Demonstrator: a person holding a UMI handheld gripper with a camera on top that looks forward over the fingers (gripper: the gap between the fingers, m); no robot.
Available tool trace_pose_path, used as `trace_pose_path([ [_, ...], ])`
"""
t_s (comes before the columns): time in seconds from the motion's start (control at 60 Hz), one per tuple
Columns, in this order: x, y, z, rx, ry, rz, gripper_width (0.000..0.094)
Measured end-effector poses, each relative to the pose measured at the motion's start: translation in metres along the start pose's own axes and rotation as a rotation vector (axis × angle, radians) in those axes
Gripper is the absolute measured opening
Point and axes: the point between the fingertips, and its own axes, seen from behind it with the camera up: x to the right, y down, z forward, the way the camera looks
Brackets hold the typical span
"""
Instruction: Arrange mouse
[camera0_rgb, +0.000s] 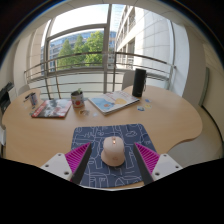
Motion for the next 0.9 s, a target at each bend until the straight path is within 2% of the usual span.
trace_pose_path([
  [0.217,-0.004,-0.018,-0.116,0.085,0.038,-0.013,0.0848],
  [0.467,-0.006,0.003,-0.227,0.113,0.064,-0.044,0.0850],
  [0.717,-0.007,0.036,-0.268,0.101,0.058,-0.042,0.0849],
  [0.9,-0.005,0.037,-0.272,0.099,0.057,-0.040,0.0849],
])
